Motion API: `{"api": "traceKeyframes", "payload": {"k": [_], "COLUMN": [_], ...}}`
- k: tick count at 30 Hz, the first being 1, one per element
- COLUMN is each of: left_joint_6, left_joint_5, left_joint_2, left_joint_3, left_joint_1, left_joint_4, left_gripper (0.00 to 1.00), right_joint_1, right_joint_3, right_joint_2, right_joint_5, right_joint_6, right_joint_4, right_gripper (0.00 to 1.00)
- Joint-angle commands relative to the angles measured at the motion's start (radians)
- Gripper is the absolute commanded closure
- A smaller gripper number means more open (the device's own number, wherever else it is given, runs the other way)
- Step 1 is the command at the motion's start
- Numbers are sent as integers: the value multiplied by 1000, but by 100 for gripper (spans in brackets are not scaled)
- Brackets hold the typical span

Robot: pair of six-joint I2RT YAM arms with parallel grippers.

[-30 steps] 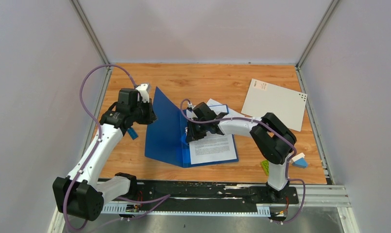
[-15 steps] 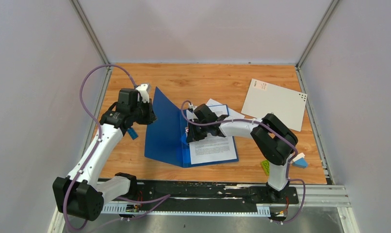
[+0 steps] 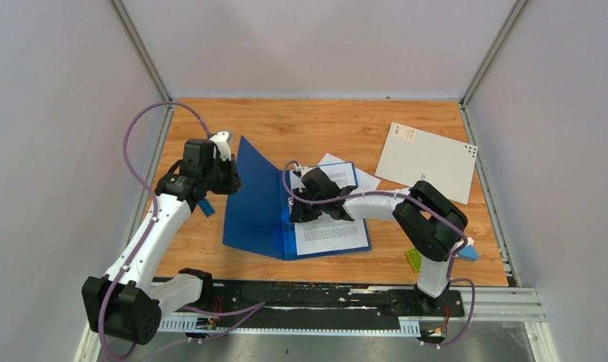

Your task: Put the files into the folder

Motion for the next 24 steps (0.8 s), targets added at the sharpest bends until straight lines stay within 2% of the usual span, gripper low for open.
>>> {"api": "traceKeyframes", "payload": {"k": [1,7,12,17,24], "left_joint_6": [4,6,-9,-38,-64], "left_joint_5": [-17,-56,-77,-62,-59], "left_joint_2": [-29,-38,-43,-37,-73], "left_joint_3": [-24,-23,-28,-37,-59], "left_joint_1": [-1,-1,-1,-1,-1], "left_joint_4": [10,1,3,13,25], "left_gripper": [100,100,100,100,100], "right_joint_1": [20,11,15,41,36], "right_joint_3": [-87,-74,-105,-108,-192], "right_joint_2": [114,83,60,78,9], "right_joint_5": [268,312,314,311,167], "right_joint_6": [-22,-34,-97,-73,69], "right_joint_4": [-149,-255,-236,-217,68], "right_gripper": [100,100,100,100,100]}}
